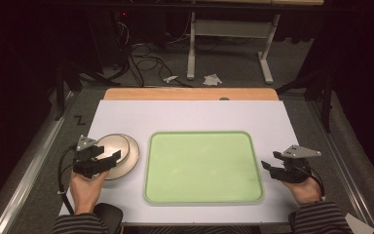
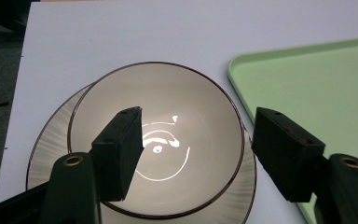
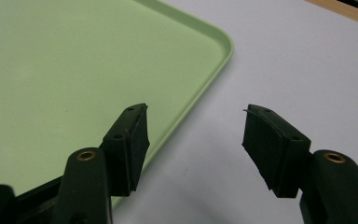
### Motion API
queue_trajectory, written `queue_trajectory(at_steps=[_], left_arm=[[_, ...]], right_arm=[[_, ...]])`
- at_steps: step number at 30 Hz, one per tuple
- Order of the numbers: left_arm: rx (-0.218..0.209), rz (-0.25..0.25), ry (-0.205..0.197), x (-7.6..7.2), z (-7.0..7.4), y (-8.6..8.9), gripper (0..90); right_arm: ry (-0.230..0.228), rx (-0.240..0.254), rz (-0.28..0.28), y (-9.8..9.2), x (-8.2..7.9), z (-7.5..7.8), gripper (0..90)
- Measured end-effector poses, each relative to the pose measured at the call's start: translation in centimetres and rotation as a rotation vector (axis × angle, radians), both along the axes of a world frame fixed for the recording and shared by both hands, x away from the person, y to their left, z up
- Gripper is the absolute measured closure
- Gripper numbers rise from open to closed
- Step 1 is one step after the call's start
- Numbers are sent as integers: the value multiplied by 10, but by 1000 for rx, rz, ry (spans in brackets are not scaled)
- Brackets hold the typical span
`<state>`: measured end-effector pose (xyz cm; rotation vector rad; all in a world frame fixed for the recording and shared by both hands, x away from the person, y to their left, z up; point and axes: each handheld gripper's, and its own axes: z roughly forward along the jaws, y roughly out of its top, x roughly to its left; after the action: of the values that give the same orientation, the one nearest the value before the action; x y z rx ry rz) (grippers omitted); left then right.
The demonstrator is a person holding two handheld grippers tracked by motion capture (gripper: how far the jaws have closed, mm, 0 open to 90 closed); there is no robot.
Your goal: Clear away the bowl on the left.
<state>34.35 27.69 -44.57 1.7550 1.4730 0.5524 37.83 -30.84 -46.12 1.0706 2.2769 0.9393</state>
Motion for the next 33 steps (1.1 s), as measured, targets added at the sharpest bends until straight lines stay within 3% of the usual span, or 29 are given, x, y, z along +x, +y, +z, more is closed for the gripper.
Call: queue_trajectory(at_steps=[2, 4, 11, 16, 22, 27, 33], left_arm=[[-18, 3, 4, 1, 0, 3, 337], [-9, 8, 17, 0, 0, 4, 329], [-34, 23, 43, -1, -3, 9, 320], [-15, 40, 56, 5, -3, 14, 323], [-3, 60, 50, 2, -1, 18, 349], [-10, 69, 60, 6, -2, 24, 361], [1, 111, 69, 8, -1, 33, 379]], right_arm=[[3, -1, 1, 0, 0, 0, 419], [2, -6, 9, 1, -1, 0, 419], [-32, -14, 12, 4, -6, 3, 426], [-13, -5, 7, 3, -1, 1, 426], [-24, -10, 17, 4, -4, 2, 428], [-19, -10, 11, 4, -3, 2, 432], [-9, -7, 1, 5, -1, 1, 437]])
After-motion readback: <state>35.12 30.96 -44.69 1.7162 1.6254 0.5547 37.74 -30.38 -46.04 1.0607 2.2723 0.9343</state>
